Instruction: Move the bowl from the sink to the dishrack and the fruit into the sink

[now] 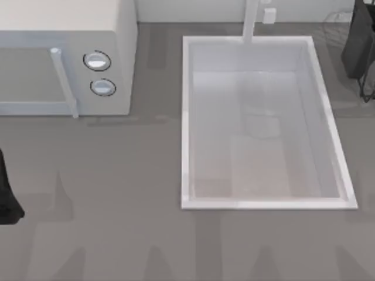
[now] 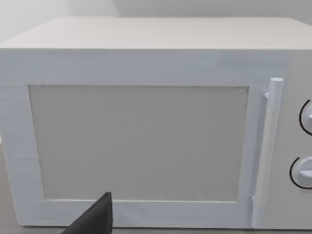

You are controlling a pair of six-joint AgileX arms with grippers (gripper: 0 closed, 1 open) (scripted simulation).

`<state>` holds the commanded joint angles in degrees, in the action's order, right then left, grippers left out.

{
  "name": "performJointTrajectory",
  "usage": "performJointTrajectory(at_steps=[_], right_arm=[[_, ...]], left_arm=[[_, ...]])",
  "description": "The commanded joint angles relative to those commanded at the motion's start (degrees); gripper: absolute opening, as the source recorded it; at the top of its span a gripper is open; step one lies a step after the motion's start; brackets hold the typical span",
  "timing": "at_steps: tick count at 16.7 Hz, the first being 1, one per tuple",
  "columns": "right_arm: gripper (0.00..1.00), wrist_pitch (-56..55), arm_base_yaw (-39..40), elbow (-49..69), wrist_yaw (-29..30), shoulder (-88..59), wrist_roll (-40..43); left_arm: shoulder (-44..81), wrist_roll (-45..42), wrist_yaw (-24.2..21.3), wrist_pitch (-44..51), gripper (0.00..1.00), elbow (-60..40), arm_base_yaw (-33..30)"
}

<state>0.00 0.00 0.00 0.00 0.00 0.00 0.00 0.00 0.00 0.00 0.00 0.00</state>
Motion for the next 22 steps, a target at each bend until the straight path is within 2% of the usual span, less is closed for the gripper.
performJointTrajectory(at_steps=[7,11,15,22], right_arm=[[1.00,0.5,-0.2,0.7,-0.1,-0.7,0.2],[1.00,7.2,-2.2,8.4,-0.3,-9.2,2.3],[1.00,19.2,-6.2,21.5,-0.1,-27.0,6.1],[1.00,43.8,-14.4,48.2,0.4,-67.6,13.9]], left_arm=[[0.0,0.0,0.0,0.0,1.00,0.0,0.0],[0.0,0.0,0.0,0.0,1.00,0.0,0.0],[0.0,0.0,0.0,0.0,1.00,0.0,0.0],[0.0,0.0,0.0,0.0,1.00,0.0,0.0]])
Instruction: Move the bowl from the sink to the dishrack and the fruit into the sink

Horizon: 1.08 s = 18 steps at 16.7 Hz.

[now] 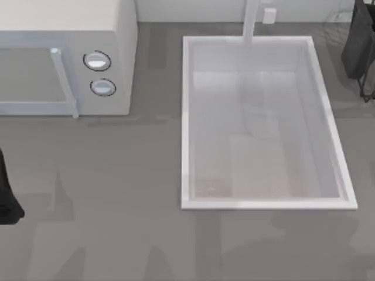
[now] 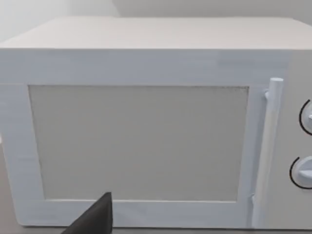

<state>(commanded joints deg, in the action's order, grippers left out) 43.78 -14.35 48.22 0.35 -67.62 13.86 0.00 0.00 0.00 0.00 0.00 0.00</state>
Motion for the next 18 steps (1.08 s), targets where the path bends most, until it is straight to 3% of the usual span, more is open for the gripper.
performJointTrajectory(at_steps=[4,8,18], right_arm=[[1.00,11.1,-3.6,12.6,0.0,-18.6,3.5],[1.00,17.3,-5.7,19.8,-0.3,-28.3,5.5],[1.00,13.8,-5.6,18.1,-0.3,-31.2,5.6]], left_arm=[[0.0,0.0,0.0,0.0,1.00,0.0,0.0],[0.0,0.0,0.0,0.0,1.00,0.0,0.0],[0.0,0.0,0.0,0.0,1.00,0.0,0.0]])
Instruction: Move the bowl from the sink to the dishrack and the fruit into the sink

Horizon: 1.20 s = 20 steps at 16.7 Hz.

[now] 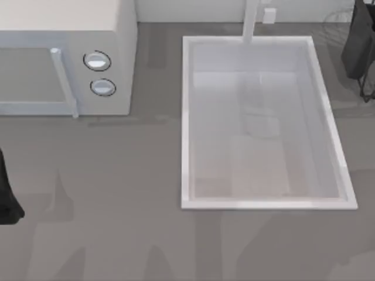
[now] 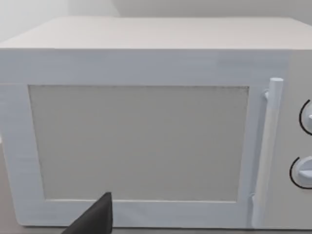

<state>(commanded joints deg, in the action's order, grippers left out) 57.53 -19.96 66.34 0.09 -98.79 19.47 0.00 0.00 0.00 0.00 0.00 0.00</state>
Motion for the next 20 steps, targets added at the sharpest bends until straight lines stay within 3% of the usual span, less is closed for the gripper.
performJointTrajectory(at_steps=[7,13,20], right_arm=[[1.00,-18.1,-0.1,-9.7,0.0,-7.9,-0.2],[1.00,-20.2,-0.1,-11.1,0.0,-9.1,-0.2],[0.47,-20.2,-0.1,-11.1,0.0,-9.1,-0.2]], left_arm=[[0.0,0.0,0.0,0.0,1.00,0.0,0.0],[0.0,0.0,0.0,0.0,1.00,0.0,0.0],[0.0,0.0,0.0,0.0,1.00,0.0,0.0]])
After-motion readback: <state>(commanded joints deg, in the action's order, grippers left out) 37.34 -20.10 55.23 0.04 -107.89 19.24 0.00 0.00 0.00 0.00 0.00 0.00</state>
